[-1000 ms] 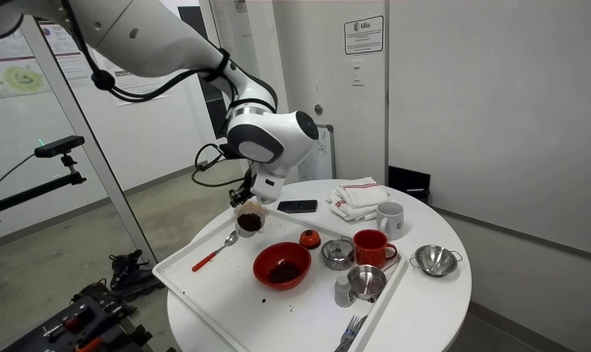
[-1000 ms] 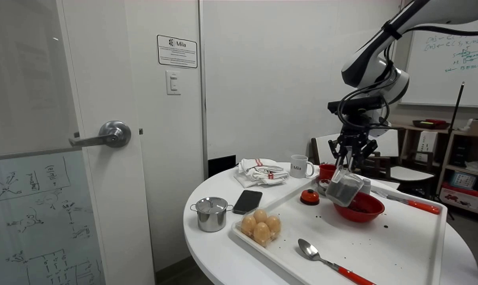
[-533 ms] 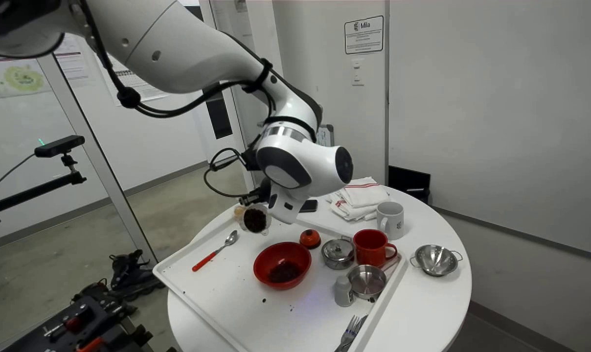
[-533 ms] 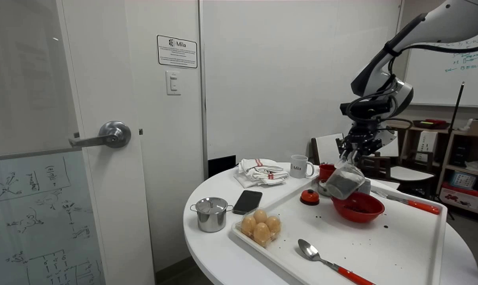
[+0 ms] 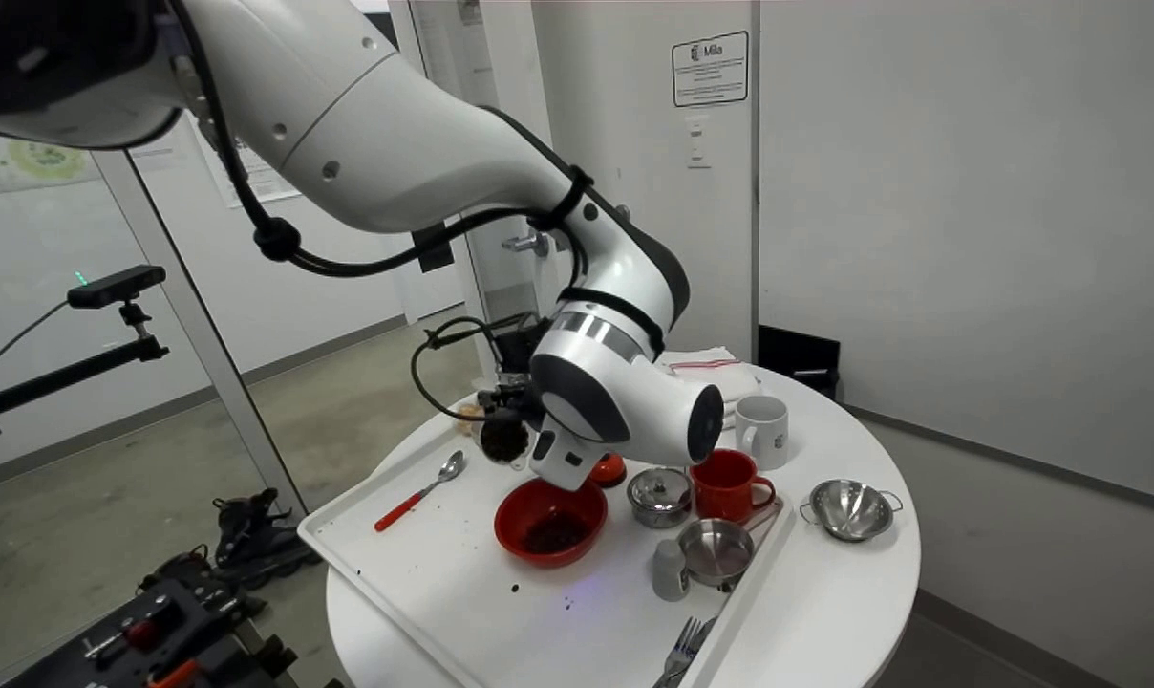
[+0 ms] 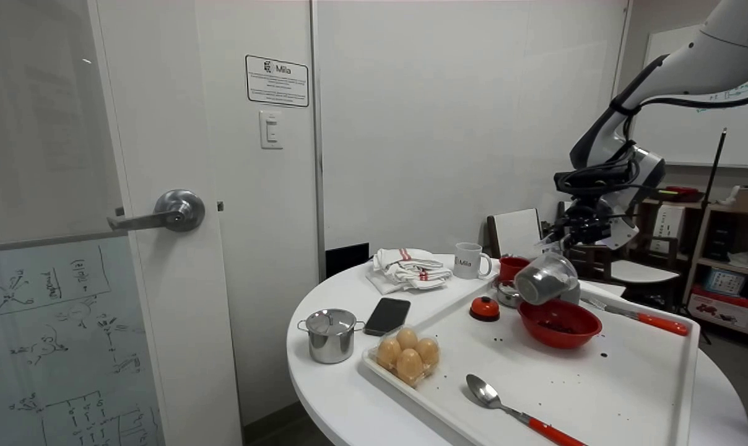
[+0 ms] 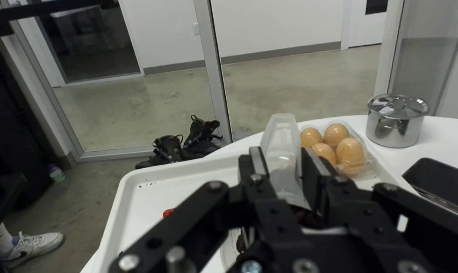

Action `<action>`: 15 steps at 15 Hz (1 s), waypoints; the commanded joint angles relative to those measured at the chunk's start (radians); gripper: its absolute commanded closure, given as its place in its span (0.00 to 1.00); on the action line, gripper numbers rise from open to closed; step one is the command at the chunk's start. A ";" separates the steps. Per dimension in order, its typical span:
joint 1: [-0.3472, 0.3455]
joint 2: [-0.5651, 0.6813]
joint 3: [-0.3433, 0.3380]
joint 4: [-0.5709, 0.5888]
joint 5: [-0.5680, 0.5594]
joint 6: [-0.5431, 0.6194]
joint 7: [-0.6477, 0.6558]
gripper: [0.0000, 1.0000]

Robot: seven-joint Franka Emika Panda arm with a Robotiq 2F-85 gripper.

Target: Pick the jar and pour some beans into the red bowl

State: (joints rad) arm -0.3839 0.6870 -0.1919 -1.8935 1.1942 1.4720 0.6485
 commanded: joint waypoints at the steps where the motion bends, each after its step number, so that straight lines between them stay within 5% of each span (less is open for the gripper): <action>1: -0.005 0.041 -0.016 0.032 0.068 -0.087 -0.033 0.90; 15: -0.043 0.098 -0.064 0.037 0.196 -0.232 -0.074 0.90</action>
State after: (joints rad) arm -0.4165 0.7567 -0.2459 -1.8844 1.3581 1.2963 0.5931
